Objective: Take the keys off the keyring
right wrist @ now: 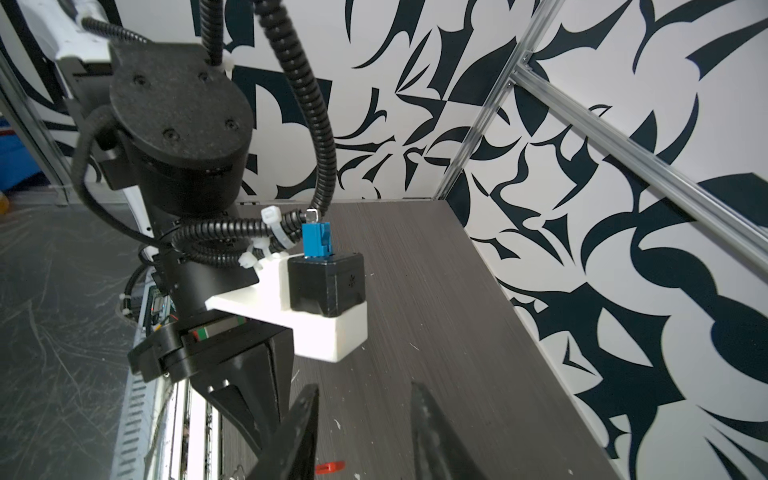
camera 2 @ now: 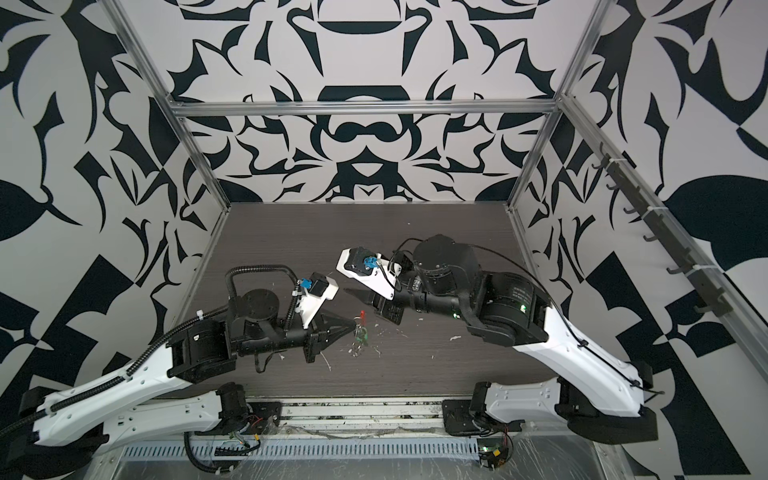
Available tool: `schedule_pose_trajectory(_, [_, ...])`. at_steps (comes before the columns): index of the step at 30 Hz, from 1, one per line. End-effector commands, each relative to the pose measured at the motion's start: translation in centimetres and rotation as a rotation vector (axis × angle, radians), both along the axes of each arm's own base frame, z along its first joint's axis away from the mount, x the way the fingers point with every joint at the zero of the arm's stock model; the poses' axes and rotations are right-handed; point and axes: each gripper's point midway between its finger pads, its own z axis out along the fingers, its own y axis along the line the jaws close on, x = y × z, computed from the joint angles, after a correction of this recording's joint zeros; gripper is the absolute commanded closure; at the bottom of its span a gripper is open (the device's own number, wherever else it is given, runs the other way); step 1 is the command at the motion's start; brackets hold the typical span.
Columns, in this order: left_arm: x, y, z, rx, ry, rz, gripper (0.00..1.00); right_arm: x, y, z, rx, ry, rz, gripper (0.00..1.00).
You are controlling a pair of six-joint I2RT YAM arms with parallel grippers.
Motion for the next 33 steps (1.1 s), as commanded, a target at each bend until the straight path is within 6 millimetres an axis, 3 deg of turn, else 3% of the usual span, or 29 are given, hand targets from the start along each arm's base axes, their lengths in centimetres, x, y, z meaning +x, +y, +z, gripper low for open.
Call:
schedule_pose_trajectory(1, [0.5, 0.6, 1.5, -0.069, -0.028, 0.043, 1.0, -0.1, -0.7, 2.7, 0.199, 0.021, -0.045, 0.6])
schedule_pose_trajectory(6, [0.9, 1.5, 2.6, -0.14, -0.073, 0.087, 1.0, 0.3, -1.7, -0.1, 0.296, 0.093, -0.114, 0.6])
schedule_pose_trajectory(15, [1.2, 2.9, 4.1, -0.221, -0.14, 0.128, 1.0, -2.0, -1.1, -5.7, 0.388, 0.233, -0.003, 0.48])
schedule_pose_trajectory(22, [1.0, 3.4, 5.3, -0.27, -0.157, 0.13, 1.0, -2.9, -0.1, -7.3, 0.375, 0.281, 0.056, 0.48])
schedule_pose_trajectory(33, [0.8, 3.3, 5.9, -0.296, -0.157, 0.119, 1.0, -2.0, 1.2, -9.0, 0.339, 0.29, 0.037, 0.49])
